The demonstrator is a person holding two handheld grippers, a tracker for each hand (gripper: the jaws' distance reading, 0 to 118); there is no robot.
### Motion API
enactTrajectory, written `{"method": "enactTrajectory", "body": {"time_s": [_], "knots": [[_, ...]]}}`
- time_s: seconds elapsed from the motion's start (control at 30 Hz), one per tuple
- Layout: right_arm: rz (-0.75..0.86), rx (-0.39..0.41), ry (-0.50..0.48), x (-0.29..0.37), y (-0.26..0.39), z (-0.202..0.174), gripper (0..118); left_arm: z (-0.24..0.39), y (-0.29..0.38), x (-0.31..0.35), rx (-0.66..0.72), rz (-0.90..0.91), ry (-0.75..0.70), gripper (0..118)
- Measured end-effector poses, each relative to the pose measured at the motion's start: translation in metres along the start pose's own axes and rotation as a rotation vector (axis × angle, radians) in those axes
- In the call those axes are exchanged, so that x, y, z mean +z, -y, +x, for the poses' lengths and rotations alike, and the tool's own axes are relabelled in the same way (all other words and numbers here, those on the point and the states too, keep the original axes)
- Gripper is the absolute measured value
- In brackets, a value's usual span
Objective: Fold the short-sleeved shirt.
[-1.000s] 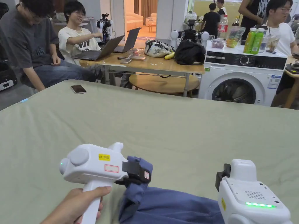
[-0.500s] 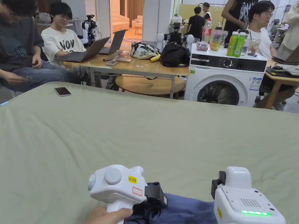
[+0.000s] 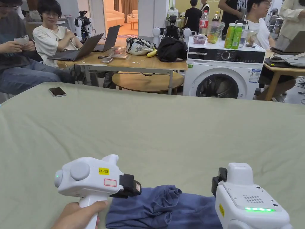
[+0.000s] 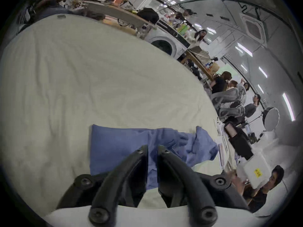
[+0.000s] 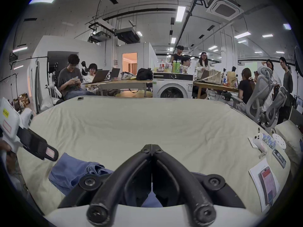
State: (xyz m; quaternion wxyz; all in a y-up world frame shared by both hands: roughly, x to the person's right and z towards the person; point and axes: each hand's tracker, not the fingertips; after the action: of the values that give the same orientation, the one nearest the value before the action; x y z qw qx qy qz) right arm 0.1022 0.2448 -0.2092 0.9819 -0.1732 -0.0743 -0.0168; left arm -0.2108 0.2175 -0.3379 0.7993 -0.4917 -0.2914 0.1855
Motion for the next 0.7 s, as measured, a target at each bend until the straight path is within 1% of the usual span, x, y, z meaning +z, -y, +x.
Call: {"method": "enactTrajectory", "body": {"time_s": [0.1,0.13,0.2,0.23,0.27,0.33,0.4,0.43,0.47,0.6,0.7], "knots": [[0.001,0.004,0.002,0.001,0.0,0.001,0,0.007,0.009,-0.033,-0.002,-0.09,0.083,2],[0.002,0.007,0.004,0.002,0.001,0.002,0,0.01,0.012,-0.043,0.007,-0.095,0.147,2],[0.002,0.009,0.01,0.004,0.001,0.004,0,0.014,0.02,-0.059,0.064,-0.109,0.26,2],[0.001,0.011,0.012,0.004,0.001,0.006,0,0.015,0.025,-0.069,0.08,-0.119,0.281,2],[0.002,0.013,0.015,0.005,0.002,0.007,0,0.017,0.03,-0.08,0.079,-0.134,0.265,2],[-0.001,0.021,0.022,0.006,0.003,0.009,0,0.016,0.041,-0.099,0.059,-0.188,0.176,2],[-0.005,0.025,0.027,0.006,0.004,0.011,0,0.009,0.049,-0.111,0.096,-0.189,0.212,0],[-0.008,0.026,0.032,0.006,0.004,0.013,0,0.006,0.05,-0.111,0.137,-0.157,0.218,0],[-0.009,0.025,0.034,0.007,0.005,0.014,0,0.006,0.049,-0.109,0.141,-0.149,0.229,0],[-0.011,0.025,0.041,0.007,0.006,0.016,0,0.019,0.045,-0.103,0.083,-0.15,0.188,0],[-0.014,0.012,0.044,0.006,0.007,0.017,0,0.025,0.04,-0.091,0.052,-0.132,0.188,0]]}}
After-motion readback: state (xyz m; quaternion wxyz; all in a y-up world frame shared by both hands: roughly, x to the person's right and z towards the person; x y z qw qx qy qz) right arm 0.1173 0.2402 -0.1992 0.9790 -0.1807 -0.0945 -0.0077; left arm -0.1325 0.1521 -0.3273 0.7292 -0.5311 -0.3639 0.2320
